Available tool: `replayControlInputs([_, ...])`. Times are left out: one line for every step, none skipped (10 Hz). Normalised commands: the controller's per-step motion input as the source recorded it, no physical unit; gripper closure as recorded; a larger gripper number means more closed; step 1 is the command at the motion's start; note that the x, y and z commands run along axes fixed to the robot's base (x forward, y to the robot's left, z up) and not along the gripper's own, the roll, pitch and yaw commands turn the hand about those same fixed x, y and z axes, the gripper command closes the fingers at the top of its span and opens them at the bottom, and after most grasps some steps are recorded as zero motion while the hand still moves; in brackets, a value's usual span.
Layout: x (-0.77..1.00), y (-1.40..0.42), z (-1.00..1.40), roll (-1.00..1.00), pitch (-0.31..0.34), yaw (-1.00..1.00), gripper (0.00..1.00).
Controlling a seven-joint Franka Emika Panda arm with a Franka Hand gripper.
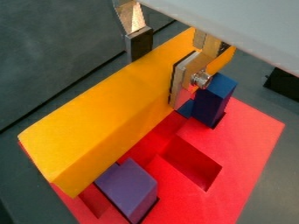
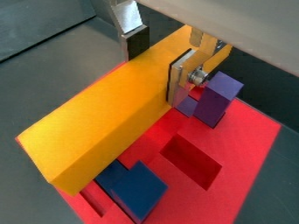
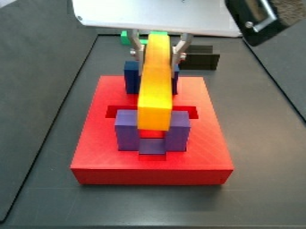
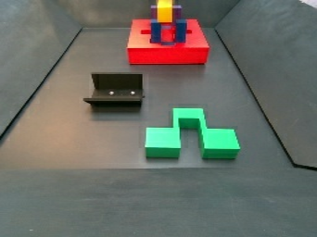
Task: Pick up the yellow object. Move up. Move to above the board. Insert the yellow object.
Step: Insert the yellow object.
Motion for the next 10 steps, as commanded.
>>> replayControlInputs([-0.23, 0.04, 0.04, -0.19, -0.133, 0.00, 1.00])
replayControlInputs([-0.04, 0.00, -0.01, -0.05, -0.067, 0.02, 1.00])
replayControlInputs([0.00, 0.00, -0.11, 0.00, 0.000, 0.10, 1.00])
replayControlInputs([0.05, 0.00, -0.18, 0.02, 0.000, 0.17, 1.00])
replayControlInputs([0.06, 0.00, -0.18, 0.03, 0.000, 0.19, 1.00])
replayControlInputs([0.04, 0.00, -0.17, 0.04, 0.000, 0.20, 1.00])
replayControlInputs([0.06, 0.00, -0.12, 0.04, 0.000, 0.21, 1.00])
replayControlInputs([0.10, 0.00, -0.04, 0.04, 0.000, 0.22, 1.00])
replayControlInputs([0.10, 0.00, -0.01, 0.08, 0.000, 0.19, 1.00])
replayControlInputs([0.05, -0.01, -0.02, 0.10, 0.003, 0.14, 1.00])
